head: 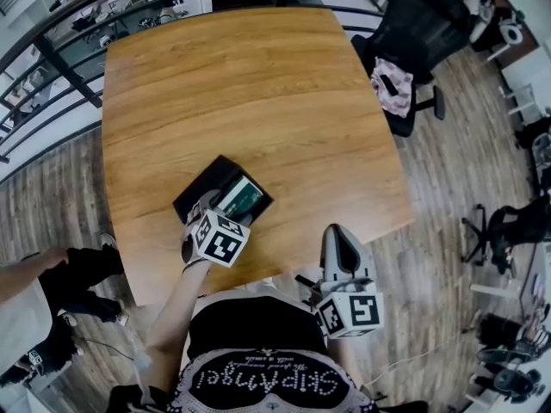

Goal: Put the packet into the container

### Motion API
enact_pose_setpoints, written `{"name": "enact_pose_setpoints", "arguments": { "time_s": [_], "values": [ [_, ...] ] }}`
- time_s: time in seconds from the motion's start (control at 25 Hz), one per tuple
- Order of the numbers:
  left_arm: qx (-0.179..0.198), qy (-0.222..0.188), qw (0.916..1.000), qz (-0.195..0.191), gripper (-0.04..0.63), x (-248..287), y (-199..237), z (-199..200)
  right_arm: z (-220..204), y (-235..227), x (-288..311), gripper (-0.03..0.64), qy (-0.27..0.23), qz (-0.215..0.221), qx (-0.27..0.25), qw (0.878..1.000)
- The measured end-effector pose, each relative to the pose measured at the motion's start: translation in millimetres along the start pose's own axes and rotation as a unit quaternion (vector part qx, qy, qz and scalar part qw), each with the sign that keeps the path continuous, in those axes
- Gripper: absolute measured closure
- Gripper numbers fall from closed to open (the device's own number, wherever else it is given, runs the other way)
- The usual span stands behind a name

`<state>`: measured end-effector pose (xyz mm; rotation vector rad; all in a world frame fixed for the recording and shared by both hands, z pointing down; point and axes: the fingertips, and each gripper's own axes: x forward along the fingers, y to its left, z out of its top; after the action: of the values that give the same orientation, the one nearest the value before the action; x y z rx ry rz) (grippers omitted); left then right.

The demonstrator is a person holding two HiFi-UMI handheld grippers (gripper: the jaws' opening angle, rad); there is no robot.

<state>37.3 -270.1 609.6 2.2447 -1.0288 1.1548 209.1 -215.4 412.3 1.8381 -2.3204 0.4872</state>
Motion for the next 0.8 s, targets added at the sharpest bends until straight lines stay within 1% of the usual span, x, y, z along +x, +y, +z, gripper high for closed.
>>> {"name": "enact_pose_setpoints", "arguments": {
  "time_s": [0.08, 0.2, 0.48, 0.68, 0.72, 0.76, 0.8],
  "values": [
    [-0.013, -0.023, 0.9997, 0.004, 0.227, -7.5, 2.5, 10.1, 0.1, 0.1, 0.0, 0.582, -0.001, 0.002, -0.001, 1.000],
    [-0.018, -0.047, 0.9987, 0.009, 0.227, -19.7, 6.2, 22.9, 0.6, 2.4, -0.3, 0.583, -0.001, 0.006, -0.002, 1.000],
    [-0.028, -0.084, 0.9961, 0.009, 0.227, -41.9, 12.6, 37.4, 3.4, 12.6, 3.3, 0.583, -0.004, 0.018, -0.007, 1.000],
    [-0.050, -0.127, 0.9905, 0.018, 0.232, -59.2, 21.8, 46.6, 4.7, 20.6, 3.7, 0.581, -0.006, 0.026, -0.010, 1.000],
    [-0.057, -0.138, 0.9886, 0.023, 0.242, -64.3, 24.7, 49.1, 4.6, 22.2, 3.4, 0.583, -0.006, 0.028, -0.011, 1.000],
    [-0.063, -0.149, 0.9863, 0.032, 0.273, -69.7, 28.3, 51.4, 4.5, 23.5, 2.8, 0.583, -0.006, 0.029, -0.011, 0.999],
    [-0.068, -0.160, 0.9838, 0.042, 0.318, -75.4, 32.2, 53.4, 4.5, 24.9, 2.1, 0.583, -0.006, 0.030, -0.012, 0.999]
  ]
}}
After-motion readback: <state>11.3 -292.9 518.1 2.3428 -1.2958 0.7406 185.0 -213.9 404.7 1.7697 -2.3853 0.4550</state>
